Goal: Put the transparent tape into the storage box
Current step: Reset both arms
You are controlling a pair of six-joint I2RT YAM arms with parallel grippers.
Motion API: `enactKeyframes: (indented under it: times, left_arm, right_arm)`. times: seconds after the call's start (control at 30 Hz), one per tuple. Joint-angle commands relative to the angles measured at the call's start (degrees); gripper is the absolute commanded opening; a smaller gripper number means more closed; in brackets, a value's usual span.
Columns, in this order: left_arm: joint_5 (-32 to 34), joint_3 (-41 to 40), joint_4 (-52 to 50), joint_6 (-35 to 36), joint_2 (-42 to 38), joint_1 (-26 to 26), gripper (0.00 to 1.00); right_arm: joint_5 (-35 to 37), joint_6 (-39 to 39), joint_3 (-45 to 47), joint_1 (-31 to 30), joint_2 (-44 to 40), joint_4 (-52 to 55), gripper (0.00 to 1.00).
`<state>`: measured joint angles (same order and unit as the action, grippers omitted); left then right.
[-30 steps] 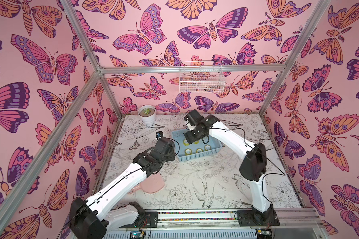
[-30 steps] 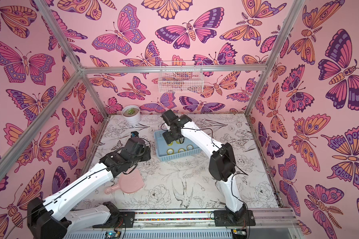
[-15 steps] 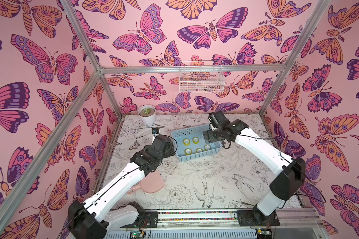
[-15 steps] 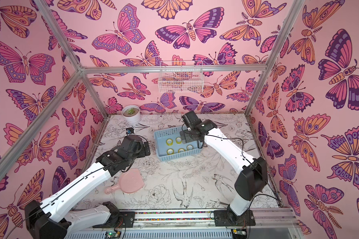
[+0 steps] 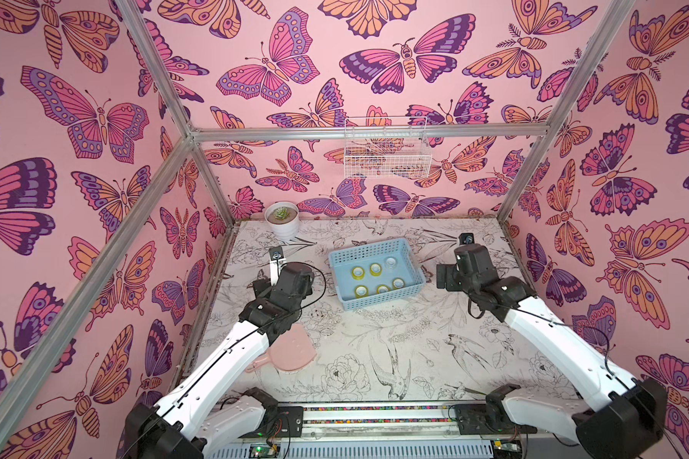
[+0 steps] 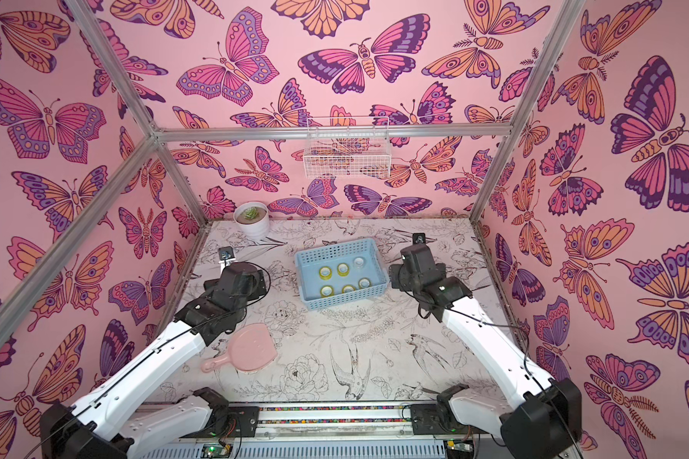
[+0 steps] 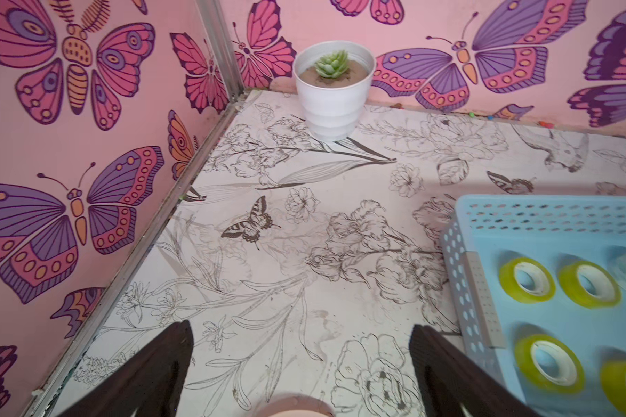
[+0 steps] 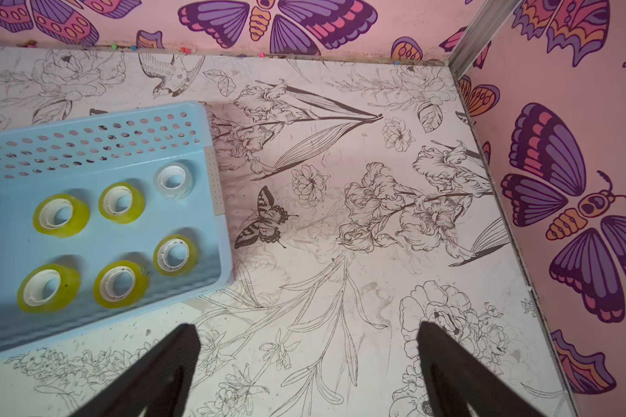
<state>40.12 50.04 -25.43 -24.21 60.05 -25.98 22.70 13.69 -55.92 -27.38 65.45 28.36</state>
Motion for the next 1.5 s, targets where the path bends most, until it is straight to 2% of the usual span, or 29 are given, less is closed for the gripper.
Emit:
enactKeyframes:
  times: [0.0, 0.13, 0.33, 0.5, 0.6, 0.8, 0.87, 1.0, 1.13, 1.17, 1.3, 1.37, 1.47]
  left_arm:
    - [1.67, -3.68, 6.43, 3.66, -1.5, 3.83, 1.0]
    - [-2.6, -10.09, 16.14, 7.93, -1.53, 9.25, 1.0]
    - [-7.55, -21.47, 40.65, 13.87, 2.46, 16.71, 1.0]
    - [-9.72, -23.08, 52.97, 15.25, 11.99, 20.85, 1.0]
    - [-10.68, -23.11, 58.76, 17.58, 19.19, 21.6, 1.0]
    - [-12.51, -25.63, 71.81, 18.54, 26.96, 22.6, 1.0]
    - [-14.54, -24.56, 67.62, 17.17, 26.07, 23.74, 1.0]
    - [-16.37, -26.16, 70.72, 17.15, 26.34, 24.17, 1.0]
    - [-17.57, -29.62, 81.12, 18.6, 29.67, 24.22, 1.0]
    - [-17.66, -29.05, 78.3, 17.92, 28.78, 24.26, 1.0]
    - [-17.86, -29.12, 78.43, 17.86, 28.83, 24.31, 1.0]
    - [-18.05, -29.02, 78.13, 17.73, 28.72, 24.39, 1.0]
    - [-18.49, -28.95, 77.96, 17.64, 28.72, 24.65, 1.0]
  right_arm:
    - [1.47, -1.01, 3.19, 2.9, -2.51, -8.16, 0.99]
    - [-0.15, -0.23, 4.9, 6.72, -1.38, -7.98, 0.99]
    - [-1.31, -1.54, 9.17, 9.91, 0.65, -15.05, 0.99]
    - [-4.22, -3.05, 10.65, 13.08, 4.32, -17.9, 0.99]
    - [-5.52, -3.72, 12.39, 14.59, 4.21, -20.72, 0.99]
    - [-4.85, -5.07, 17.21, 17.69, 2.99, -28.67, 0.99]
    - [-4.77, -4.98, 18.93, 19.17, 2.51, -31.5, 0.99]
    - [-4.2, -6.85, 23.25, 21.02, 2.79, -38.62, 0.99]
    - [-2.02, -10.23, 27.89, 22.61, 5.25, -47.92, 0.99]
    - [-2.29, -10.59, 29.74, 23.53, 6.07, -51.83, 0.99]
    - [-6.2, -10.63, 33.87, 27.08, 10.17, -64.79, 0.99]
    - [-8.2, -11.58, 32.83, 27.58, 11.41, -65.06, 0.99]
    - [-11.3, -11.64, 33.96, 28.08, 16.16, -72.37, 0.99]
